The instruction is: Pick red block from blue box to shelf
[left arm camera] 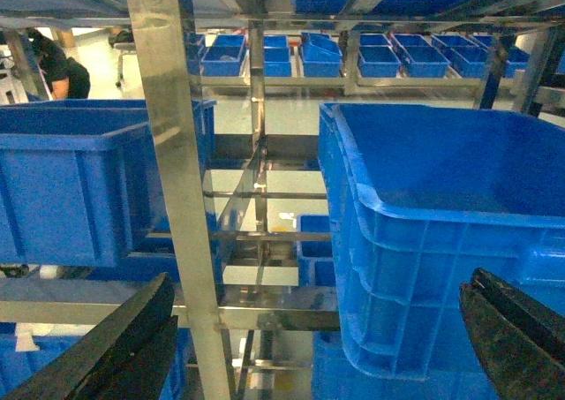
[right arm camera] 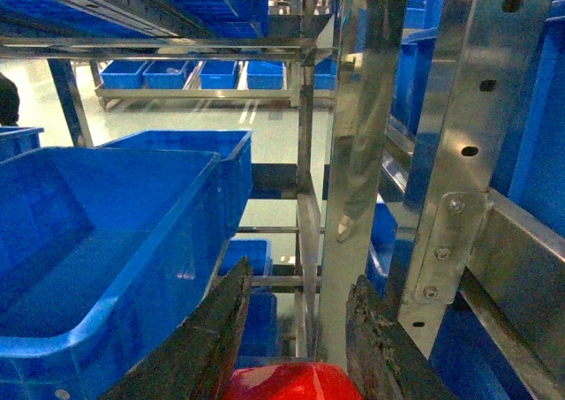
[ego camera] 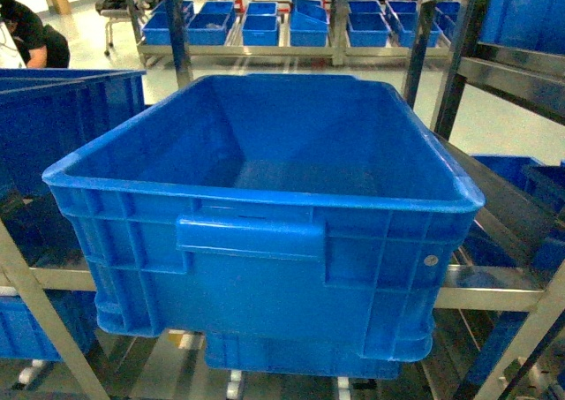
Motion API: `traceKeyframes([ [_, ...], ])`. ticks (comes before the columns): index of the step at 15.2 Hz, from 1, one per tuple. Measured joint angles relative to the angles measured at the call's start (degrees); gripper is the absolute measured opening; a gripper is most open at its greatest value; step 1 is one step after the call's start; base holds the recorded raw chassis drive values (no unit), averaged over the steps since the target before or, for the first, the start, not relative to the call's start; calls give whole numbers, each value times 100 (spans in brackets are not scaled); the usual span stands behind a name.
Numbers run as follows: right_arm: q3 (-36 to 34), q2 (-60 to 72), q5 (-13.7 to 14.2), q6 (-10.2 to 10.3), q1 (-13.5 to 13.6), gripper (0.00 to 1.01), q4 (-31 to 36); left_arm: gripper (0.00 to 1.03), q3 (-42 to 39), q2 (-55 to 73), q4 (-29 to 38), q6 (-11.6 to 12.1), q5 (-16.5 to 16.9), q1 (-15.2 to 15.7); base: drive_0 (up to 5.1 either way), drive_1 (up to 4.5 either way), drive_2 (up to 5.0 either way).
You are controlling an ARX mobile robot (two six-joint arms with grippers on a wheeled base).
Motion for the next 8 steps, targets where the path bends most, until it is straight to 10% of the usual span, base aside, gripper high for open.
traceKeyframes([
  [8, 0, 0, 0, 0, -2, 27, 0, 98, -2, 0, 2, 0, 0, 0, 0, 0, 0],
])
